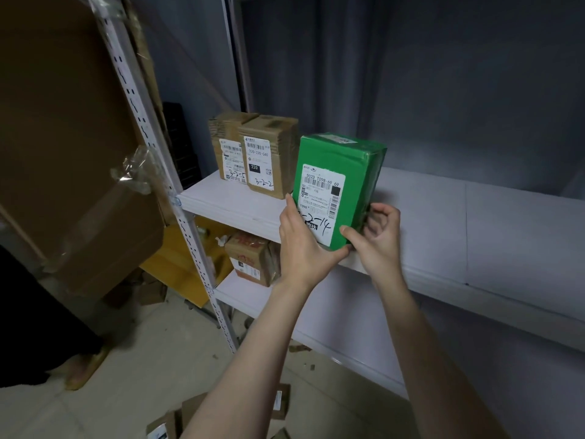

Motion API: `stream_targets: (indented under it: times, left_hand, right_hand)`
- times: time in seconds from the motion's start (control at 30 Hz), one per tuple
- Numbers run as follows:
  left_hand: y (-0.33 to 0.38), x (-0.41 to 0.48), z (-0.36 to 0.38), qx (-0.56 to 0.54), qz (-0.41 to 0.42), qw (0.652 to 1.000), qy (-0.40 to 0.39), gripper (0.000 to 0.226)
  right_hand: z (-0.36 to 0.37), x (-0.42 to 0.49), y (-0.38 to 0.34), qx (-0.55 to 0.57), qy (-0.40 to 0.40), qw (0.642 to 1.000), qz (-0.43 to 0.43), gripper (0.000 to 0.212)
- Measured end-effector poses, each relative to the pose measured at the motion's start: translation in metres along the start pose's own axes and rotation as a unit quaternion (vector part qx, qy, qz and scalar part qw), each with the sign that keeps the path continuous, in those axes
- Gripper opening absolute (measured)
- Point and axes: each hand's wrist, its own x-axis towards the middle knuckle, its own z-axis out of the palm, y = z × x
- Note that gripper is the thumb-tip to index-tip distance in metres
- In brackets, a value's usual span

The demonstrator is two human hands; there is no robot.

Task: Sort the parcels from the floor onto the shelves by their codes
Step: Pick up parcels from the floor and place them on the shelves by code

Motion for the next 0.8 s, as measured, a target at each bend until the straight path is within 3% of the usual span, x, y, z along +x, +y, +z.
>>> stream_targets:
  times: [0.4, 0.8]
  left_hand:
    - [-0.02, 0.015, 0.01, 0.022, -0.014, 1.0, 0.005, 0.134]
    - [-0.051, 0.045, 0.021, 0.054, -0.067, 0.996, -0.012, 0.131]
  right_hand:
    - [0.009, 0.015, 0.024, -0.025, -0.016, 1.0, 0.008, 0.056]
    - [0.028, 0.043, 0.038, -0.194, -0.045, 0.98, -0.009, 0.066]
